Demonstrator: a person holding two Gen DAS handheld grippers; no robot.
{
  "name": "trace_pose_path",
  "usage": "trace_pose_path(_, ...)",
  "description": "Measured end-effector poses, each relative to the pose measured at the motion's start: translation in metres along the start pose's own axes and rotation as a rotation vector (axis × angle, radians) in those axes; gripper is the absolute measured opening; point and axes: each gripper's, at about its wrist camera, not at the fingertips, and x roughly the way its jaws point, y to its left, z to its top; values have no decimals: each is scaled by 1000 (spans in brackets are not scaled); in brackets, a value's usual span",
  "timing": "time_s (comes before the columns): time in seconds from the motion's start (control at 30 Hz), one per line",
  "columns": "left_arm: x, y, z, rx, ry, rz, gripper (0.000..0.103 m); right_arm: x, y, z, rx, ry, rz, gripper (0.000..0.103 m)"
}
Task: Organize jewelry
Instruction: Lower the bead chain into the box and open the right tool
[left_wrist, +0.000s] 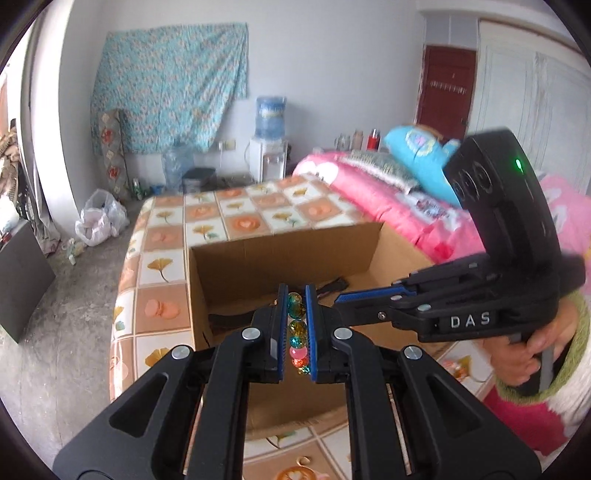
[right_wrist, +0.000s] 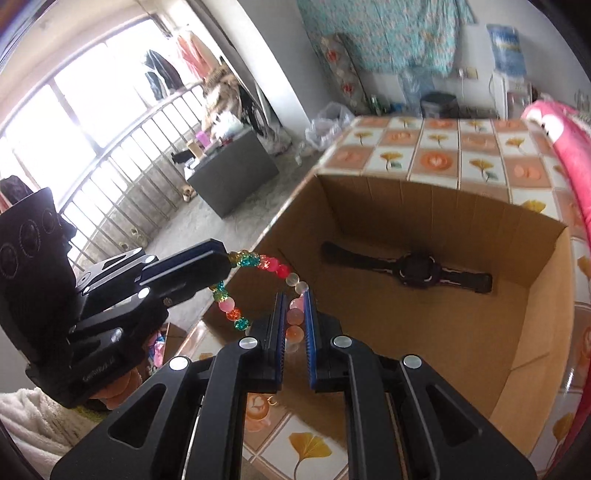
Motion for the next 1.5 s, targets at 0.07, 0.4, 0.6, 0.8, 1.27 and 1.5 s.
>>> trace_pose_path(0.07, 20, 5, -1, 1, 55, 4, 8, 16, -8, 4, 18, 52, 5, 10)
trace_pose_path(0.4, 79, 27, -13, -14, 266, 53, 8, 94, -49, 13, 210, 305, 46, 10)
trace_pose_path(0.6, 86, 33, -15, -24, 280, 76, 9, 93, -59, 12, 276, 289, 69, 11)
trace_pose_path(0.8, 68, 33, -8, -40, 212, 87, 20, 72, -55, 6, 270, 211, 65, 11)
trace_pose_path(1.27, -50, 33, -33, -139, -63, 21, 67, -58, -8, -72, 73, -126, 136, 40)
trace_pose_path(1.5, -52, 27, -103, -246, 5, 2, 74, -36, -25, -158, 238, -85, 179, 41)
